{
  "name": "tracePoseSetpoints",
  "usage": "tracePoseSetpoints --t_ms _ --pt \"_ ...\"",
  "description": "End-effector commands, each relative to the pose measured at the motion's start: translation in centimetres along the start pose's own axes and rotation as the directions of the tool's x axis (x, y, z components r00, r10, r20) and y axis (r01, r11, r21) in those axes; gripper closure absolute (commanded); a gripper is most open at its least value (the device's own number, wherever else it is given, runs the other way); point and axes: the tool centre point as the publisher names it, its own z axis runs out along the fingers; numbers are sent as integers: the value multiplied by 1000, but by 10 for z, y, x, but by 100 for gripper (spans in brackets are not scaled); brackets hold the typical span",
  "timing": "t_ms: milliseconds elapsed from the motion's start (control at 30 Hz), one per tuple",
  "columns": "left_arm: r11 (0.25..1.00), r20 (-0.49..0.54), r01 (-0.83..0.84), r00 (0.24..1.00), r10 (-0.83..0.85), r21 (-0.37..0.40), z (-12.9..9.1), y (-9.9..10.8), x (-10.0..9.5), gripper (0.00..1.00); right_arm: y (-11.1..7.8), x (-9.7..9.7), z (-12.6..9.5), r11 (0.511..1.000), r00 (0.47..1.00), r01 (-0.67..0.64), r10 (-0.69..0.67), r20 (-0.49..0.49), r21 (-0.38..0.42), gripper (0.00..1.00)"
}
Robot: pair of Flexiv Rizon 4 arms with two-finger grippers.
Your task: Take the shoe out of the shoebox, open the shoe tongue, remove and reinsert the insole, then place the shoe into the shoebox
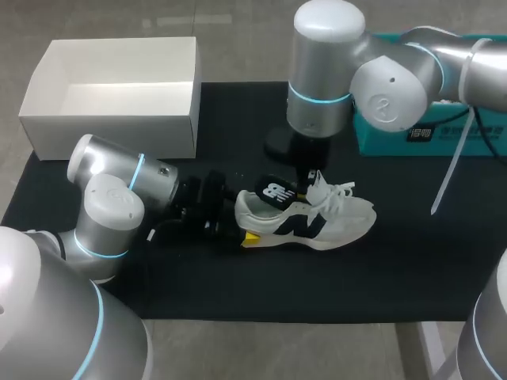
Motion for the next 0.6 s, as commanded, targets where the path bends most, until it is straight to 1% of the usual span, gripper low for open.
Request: tracePoseSetpoints --t_ms 33,200,300,333,433,600 --pt "1000 -1 0 1000 0 -4 1 3 -1 100 -8 2 -13 996 1000 15 -13 22 -85 100" --pt "1000 -1 0 1000 0 -4 1 3 -1 100 11 -4 -15 992 999 41 -38 29 -116 100" --pt "1000 -1 0 1000 0 -4 1 3 -1 100 20 -8 -17 987 998 55 -50 37 -153 100" --pt "1000 -1 0 1000 0 -4 1 3 -1 100 23 -9 -18 981 998 57 -51 39 -185 100" --pt "1000 -1 0 1000 0 -4 1 3 -1 100 33 -11 -18 971 997 72 -65 34 -228 100" --pt "1000 -1 0 1000 0 -4 1 3 -1 100 48 -10 -24 961 995 99 -90 46 -259 100"
